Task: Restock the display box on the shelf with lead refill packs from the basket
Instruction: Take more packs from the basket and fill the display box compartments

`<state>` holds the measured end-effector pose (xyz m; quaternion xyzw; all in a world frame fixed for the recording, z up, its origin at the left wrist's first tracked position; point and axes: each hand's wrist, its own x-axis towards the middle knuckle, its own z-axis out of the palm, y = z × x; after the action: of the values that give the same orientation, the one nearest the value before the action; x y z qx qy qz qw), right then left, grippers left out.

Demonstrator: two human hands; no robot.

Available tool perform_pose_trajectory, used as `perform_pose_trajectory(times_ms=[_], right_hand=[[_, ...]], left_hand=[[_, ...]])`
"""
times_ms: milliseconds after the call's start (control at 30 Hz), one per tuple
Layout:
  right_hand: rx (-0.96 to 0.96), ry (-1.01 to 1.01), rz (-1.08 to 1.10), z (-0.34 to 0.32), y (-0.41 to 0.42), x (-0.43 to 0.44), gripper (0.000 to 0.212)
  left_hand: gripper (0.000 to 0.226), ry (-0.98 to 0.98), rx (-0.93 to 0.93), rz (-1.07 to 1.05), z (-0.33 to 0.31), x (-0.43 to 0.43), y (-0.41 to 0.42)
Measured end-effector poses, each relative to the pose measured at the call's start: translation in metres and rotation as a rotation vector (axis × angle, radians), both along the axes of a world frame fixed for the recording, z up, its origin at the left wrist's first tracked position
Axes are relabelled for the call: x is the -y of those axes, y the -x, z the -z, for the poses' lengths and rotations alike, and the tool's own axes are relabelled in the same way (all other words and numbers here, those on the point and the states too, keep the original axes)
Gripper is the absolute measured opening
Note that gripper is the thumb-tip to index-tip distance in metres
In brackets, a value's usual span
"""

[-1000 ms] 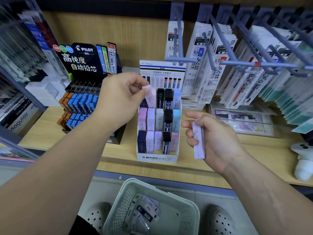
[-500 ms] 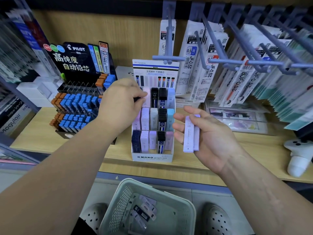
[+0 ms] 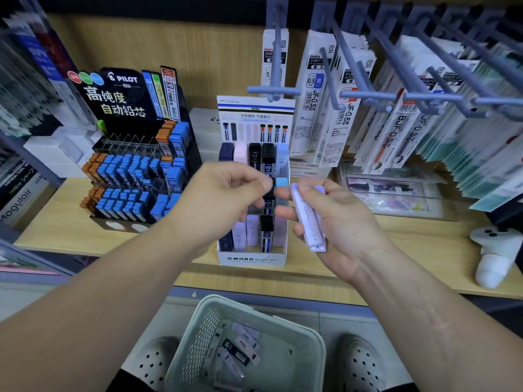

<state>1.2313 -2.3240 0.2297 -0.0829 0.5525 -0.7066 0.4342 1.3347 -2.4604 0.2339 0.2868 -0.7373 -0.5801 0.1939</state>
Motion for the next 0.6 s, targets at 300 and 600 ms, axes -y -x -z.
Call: perform_pose_trajectory(times_ms=[300, 600], right_hand=[[-0.212, -0.2, -0.185, 0.008, -0.016, -0.001, 0.014], [-0.274, -0.288, -0.25, 0.013, -0.026, 0.006, 0.035]], left_hand=[[0.007, -0.139, 0.049, 0.063, 0.014, -0.014, -0.018], [0.01, -0.321, 0.058, -0.04, 0.025, -0.016, -0.019]])
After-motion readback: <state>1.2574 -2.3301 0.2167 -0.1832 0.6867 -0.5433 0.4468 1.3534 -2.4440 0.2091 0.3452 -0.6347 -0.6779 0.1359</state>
